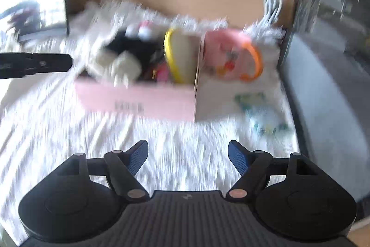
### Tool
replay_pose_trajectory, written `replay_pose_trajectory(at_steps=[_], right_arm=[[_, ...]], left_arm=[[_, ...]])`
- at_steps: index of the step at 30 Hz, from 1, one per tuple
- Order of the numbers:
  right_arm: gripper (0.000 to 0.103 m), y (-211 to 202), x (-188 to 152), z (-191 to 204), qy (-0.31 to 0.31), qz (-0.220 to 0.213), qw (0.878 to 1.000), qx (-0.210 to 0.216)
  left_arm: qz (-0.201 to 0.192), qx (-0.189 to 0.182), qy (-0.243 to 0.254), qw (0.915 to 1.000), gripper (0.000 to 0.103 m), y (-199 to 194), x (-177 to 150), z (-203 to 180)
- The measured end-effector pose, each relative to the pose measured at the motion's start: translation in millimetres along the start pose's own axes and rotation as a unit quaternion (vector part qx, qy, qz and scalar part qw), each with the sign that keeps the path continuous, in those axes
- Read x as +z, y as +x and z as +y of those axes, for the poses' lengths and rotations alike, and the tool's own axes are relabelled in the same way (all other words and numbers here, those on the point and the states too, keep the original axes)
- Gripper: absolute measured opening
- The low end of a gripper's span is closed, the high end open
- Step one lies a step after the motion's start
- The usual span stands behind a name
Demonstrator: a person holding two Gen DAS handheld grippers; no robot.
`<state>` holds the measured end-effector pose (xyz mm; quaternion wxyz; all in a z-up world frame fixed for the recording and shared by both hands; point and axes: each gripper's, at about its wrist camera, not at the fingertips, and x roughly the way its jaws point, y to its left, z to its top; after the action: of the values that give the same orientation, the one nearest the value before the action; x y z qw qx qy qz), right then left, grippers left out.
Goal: Organize soft objects
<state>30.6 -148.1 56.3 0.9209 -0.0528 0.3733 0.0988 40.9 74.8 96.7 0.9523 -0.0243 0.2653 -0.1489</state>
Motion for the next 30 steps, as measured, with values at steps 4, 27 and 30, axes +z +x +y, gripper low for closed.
replay_pose_trajectory(at_steps=[4, 27, 30], right_arm=[[0.077, 11, -30, 1, -0.014, 0.015, 1.000, 0.007], [0.103, 40, -48, -26, 0.005, -0.040, 0.999, 0.014], [0.103, 39, -48, -26, 0.005, -0.040, 0.999, 0.014]], left_arm=[[-0.001, 0.016, -0.053, 0.9985, 0.044, -15, -60, -32], [0.027, 0.143, -0.013, 0.9893, 0.045, 41, -124, -82], [0.027, 0.143, -0.011, 0.9893, 0.045, 42, -124, -81]])
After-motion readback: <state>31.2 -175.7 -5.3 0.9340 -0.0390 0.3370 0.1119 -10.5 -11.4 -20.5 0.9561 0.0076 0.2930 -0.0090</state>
